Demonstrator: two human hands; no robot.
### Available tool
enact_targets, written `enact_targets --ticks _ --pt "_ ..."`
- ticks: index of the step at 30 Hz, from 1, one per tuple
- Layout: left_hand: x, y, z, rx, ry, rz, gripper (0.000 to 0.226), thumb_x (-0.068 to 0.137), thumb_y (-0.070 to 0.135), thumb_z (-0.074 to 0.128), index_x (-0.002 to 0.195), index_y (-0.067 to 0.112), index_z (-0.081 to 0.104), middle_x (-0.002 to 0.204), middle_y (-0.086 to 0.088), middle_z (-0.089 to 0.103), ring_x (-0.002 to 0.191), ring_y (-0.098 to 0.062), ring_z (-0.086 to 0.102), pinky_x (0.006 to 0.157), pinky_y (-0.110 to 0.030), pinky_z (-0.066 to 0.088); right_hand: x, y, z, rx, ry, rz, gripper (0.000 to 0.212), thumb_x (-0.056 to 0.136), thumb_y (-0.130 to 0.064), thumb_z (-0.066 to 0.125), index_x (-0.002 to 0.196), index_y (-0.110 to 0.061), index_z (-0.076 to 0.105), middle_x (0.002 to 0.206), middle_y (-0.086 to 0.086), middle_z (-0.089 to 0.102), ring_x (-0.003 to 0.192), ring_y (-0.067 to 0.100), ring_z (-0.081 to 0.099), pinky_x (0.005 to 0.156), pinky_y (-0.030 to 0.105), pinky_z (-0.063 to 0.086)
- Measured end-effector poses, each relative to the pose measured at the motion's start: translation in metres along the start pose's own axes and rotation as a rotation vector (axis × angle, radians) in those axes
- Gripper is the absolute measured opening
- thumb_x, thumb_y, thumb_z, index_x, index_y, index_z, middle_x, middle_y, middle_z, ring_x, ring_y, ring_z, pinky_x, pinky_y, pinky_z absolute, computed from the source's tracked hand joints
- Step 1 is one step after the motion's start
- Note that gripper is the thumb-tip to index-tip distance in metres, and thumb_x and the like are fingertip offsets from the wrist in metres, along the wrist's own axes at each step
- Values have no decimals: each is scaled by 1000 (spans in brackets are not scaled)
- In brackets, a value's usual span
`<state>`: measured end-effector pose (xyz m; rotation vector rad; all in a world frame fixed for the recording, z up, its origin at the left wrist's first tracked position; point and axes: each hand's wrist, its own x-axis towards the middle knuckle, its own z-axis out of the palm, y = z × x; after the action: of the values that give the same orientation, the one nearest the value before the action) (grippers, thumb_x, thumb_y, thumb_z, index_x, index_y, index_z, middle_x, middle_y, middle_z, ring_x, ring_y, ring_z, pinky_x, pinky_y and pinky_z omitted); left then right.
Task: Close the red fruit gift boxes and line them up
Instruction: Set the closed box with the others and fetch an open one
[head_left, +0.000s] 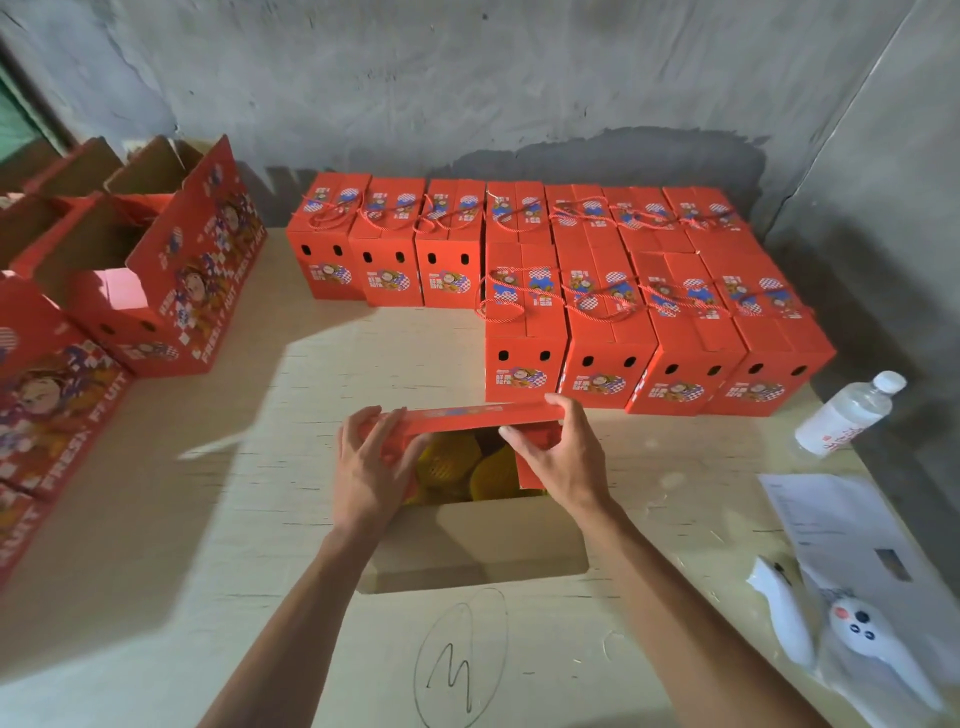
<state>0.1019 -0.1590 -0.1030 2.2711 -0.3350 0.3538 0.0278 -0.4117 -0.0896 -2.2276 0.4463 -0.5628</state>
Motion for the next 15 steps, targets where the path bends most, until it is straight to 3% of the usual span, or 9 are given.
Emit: enact_targets --ticks 3,7,11,15 --pt "-5 0 -3 -16 -65 29 45 97 55 61 132 27 62 140 -1 42 133 -22 41 93 -39 53 -2 -3 -3 14 -5 3 92 76 -85 58 137 -17 53 134 1 66 118 19 66 87 42 61" --pt "-7 -1 -8 -61 -119 23 44 102 52 50 138 28 57 144 1 38 136 -21 37 98 -35 46 -4 -1 -5 20 -39 4 84 77 -73 71 138 -18 51 135 0 64 117 19 65 87 41 62" --pt "-7 -2 -5 -62 -94 46 34 98 27 68 130 18 67 135 -3 48 128 -23 42 101 -33 45 -5 2 -6 -8 -68 -39 74 78 -63 80 132 -19 54 134 -4 61 114 11 62 84 23 55" --pt "-6 -7 -5 -73 -113 5 34 93 20 74 127 17 71 133 0 55 127 -23 41 106 -37 43 -3 5 -2 -53 -91 -81 69 80 -54 83 130 -13 60 138 0 60 123 15 59 92 26 53"
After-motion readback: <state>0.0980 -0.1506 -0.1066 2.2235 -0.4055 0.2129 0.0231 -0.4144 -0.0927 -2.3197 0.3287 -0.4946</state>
